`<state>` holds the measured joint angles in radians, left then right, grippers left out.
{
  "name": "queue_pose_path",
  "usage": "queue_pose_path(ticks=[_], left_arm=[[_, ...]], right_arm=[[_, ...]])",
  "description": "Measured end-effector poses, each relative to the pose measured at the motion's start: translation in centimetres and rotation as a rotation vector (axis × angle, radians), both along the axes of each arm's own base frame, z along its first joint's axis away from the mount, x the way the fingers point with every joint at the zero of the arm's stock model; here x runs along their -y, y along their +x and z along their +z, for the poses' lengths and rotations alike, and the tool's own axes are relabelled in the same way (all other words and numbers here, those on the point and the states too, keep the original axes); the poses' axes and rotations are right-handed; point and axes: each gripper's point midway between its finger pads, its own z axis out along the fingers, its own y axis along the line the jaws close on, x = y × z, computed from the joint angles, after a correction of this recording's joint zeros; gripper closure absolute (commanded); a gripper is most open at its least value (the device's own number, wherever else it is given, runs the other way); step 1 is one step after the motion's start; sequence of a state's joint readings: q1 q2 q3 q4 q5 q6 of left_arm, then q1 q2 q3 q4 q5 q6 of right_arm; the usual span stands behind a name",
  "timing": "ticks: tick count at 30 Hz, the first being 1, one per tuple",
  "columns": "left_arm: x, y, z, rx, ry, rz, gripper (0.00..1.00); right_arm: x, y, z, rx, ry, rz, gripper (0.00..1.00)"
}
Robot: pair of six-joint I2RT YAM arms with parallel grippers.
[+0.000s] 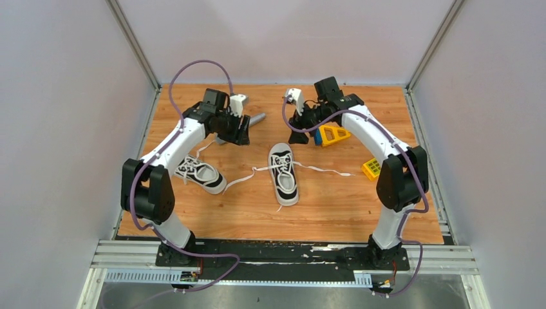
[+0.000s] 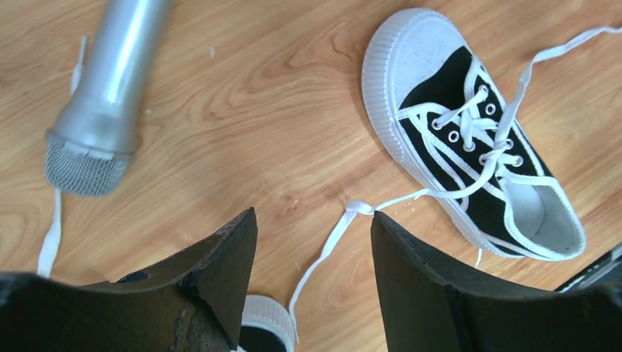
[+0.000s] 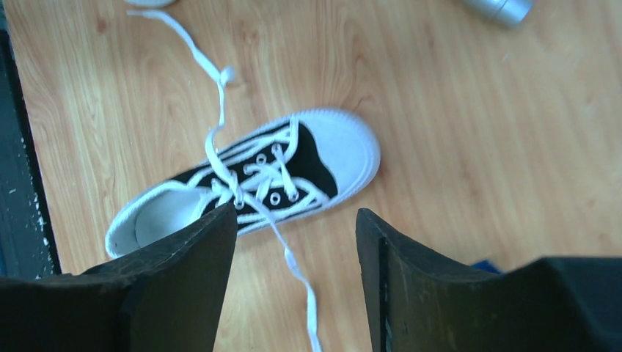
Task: Tie the shoes
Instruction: Wrap the shoelace around the shoelace.
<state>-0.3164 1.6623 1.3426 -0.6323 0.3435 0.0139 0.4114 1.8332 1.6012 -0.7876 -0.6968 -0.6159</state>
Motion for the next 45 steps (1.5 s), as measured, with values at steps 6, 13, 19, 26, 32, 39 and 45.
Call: queue_pose_path(ticks=[6,13,19,26,32,39,45], left_arm=[[-1.6,-0.7,2.2,-0.002,-0.053,0.064,0.34],[-6.1,-1.8,2.9,-0.046,-0.1,0.256,0.36],[-8.1,-3.5,2.2,-0.089,-0.126,0.362,0.36],[-7.7,-4.6,3.5,-0.062,-0.16,0.351,0.36],[-7.5,-4.6,3.7,-0.058,-0.168,0.348,0.36],[-7.5,-4.6,3.7,-0.057,-0.168,0.349,0.36],[-7.5,-4.5,3.7,-0.055,-0.168,0.348,0.36]], right_arm=[[-4.9,0.5,1.9,0.072,0.038,0.088,0.55],[-11.1,-3.0,-5.6,-0.051,-0.059,0.193,0.6],[-13.9,-4.5,-9.8,-0.089,-0.154,0.159,0.56],[-15.1,-3.3,-9.4,-0.051,-0.159,0.089,0.58],[-15.2,-2.5,-10.2,-0.049,-0.176,0.054,0.58],[-14.6,-3.1,-11.5,-0.093,-0.21,0.042,0.6],[-14.5,-3.3,-11.6,-0.109,-0.217,0.035,0.58]])
